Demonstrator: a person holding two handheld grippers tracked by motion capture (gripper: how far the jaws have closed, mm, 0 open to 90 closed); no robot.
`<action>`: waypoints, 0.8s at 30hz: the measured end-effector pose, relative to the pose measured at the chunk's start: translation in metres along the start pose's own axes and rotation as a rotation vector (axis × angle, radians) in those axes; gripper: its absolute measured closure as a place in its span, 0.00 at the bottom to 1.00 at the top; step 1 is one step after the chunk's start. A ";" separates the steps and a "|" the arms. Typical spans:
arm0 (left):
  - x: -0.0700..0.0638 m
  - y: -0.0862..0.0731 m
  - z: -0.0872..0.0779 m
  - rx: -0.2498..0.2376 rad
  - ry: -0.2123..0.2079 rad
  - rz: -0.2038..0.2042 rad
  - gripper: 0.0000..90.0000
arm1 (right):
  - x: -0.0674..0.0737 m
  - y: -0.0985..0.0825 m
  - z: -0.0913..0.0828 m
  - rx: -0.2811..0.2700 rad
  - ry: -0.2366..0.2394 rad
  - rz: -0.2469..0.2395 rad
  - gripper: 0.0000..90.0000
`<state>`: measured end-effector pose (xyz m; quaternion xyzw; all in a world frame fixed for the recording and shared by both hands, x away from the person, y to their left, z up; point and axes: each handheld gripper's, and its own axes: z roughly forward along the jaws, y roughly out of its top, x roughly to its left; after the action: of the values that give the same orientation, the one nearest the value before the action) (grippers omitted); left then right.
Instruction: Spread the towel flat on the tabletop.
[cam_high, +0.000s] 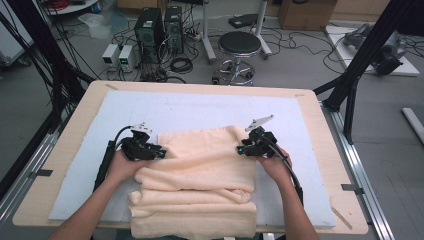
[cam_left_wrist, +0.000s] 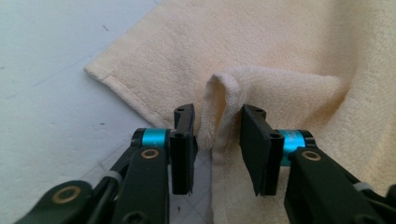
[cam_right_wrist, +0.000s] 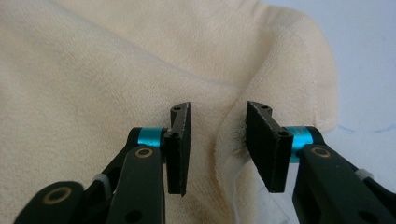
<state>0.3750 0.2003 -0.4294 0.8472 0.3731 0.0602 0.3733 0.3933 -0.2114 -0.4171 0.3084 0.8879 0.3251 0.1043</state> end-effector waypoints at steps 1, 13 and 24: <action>0.000 0.000 -0.001 -0.010 0.000 0.003 0.75 | 0.000 0.000 -0.002 -0.002 -0.011 0.000 0.67; 0.003 0.014 -0.003 -0.124 0.018 -0.028 0.58 | -0.015 -0.005 -0.009 -0.050 -0.093 -0.016 0.66; -0.002 0.020 0.018 -0.016 -0.020 0.060 0.89 | -0.022 -0.008 0.004 -0.013 -0.023 -0.012 0.90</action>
<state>0.3927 0.1793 -0.4285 0.8556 0.3435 0.0659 0.3816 0.4078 -0.2277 -0.4254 0.3061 0.8863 0.3268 0.1183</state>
